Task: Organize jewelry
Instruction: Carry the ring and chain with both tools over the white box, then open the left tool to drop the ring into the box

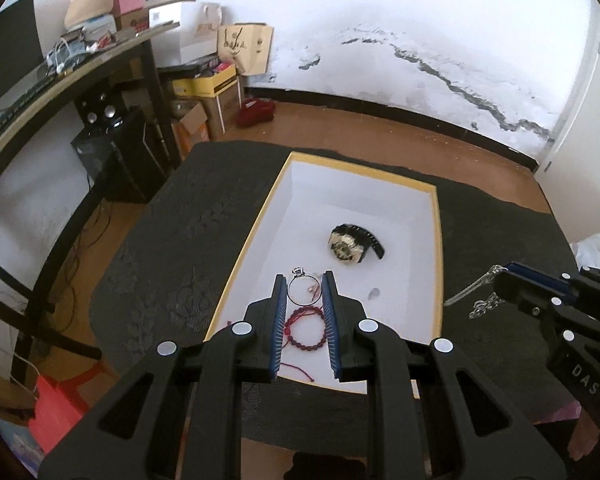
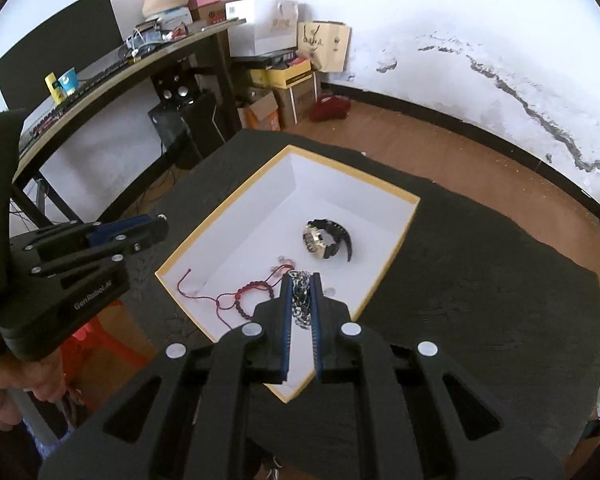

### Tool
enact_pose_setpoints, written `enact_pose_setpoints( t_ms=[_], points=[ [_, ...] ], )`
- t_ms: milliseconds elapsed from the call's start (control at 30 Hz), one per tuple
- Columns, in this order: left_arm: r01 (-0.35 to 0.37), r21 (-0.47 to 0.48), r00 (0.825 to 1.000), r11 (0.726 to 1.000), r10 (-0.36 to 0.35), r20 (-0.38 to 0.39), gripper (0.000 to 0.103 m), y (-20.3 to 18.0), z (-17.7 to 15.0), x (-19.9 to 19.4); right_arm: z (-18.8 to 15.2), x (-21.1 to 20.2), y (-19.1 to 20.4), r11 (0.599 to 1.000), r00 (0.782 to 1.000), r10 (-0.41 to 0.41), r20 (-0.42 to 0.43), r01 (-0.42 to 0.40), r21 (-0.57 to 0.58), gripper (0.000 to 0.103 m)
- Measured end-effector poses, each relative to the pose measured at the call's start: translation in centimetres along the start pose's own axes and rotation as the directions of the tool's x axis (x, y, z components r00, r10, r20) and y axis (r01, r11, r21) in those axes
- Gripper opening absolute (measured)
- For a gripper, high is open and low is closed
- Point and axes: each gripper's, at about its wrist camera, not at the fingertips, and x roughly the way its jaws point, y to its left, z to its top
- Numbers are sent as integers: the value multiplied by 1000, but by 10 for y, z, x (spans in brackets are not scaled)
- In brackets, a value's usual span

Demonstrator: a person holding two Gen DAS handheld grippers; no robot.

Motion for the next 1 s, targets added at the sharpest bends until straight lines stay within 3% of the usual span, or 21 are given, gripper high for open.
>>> enact_pose_setpoints(
  t_ms=[167,333,500,767,1000],
  points=[
    [-11,-30,999,999,10,-40,18,2,-8,43,-8,29,-3,1000,1000,7,-17,-7,-4,9],
    [-66,-33,995,997,63,-79,18,-5,-20,84,-18,50,-15,1000,1000,19,-23,-19,-5,9],
    [-68,-87,993,994,58,-105,18,-8,-31,115,-22,65,-21,999,1000,16,-16,-17,-42,9],
    [-95,-149,990,984,77,-122,18,-22,-41,142,-22,76,-33,996,997,74,-2,-74,-56,9],
    [-98,-138,988,986,80,-133,18,-30,-48,154,-25,77,-44,994,995,97,-11,-97,-44,9]
  ],
)
